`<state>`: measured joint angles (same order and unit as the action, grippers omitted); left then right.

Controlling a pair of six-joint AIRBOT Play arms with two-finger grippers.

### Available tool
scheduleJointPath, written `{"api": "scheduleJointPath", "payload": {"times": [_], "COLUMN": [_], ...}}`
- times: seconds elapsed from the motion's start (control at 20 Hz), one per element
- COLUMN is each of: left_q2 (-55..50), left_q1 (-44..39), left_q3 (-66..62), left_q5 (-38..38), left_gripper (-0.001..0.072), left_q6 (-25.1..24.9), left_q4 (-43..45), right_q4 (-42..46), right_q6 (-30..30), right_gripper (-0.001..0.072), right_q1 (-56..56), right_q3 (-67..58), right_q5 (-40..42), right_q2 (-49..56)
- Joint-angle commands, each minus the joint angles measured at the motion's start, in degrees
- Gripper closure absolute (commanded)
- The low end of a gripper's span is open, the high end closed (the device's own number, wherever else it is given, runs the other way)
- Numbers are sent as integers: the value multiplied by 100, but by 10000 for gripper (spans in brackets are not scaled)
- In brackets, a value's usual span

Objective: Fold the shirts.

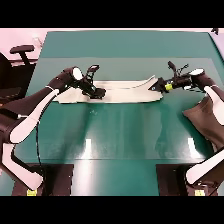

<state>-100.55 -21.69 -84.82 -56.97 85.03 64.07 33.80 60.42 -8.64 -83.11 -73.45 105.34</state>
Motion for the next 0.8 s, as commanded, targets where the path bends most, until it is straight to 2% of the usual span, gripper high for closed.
{"api": "scheduleJointPath", "payload": {"times": [0.0, 0.35, 0.65, 0.75], "left_q2": [-4, -4, -15, -142], "left_q1": [2, 2, -11, -94], "left_q3": [-4, -4, -7, -4], "left_q5": [-17, 101, 597, 457], "left_gripper": [689, 689, 689, 689], "left_q6": [24, 26, 24, 26], "left_q4": [31, -44, -619, -643], "right_q4": [-149, -1486, -1633, -1633], "right_q6": [-4, -28, -26, -24], "right_gripper": [699, 699, 699, 699], "right_q1": [42, 688, 1670, 1840], "right_q3": [-7, -13, -13, -13], "right_q5": [-39, 155, 1054, 1119], "right_q2": [-601, -1565, -1836, -1836]}}
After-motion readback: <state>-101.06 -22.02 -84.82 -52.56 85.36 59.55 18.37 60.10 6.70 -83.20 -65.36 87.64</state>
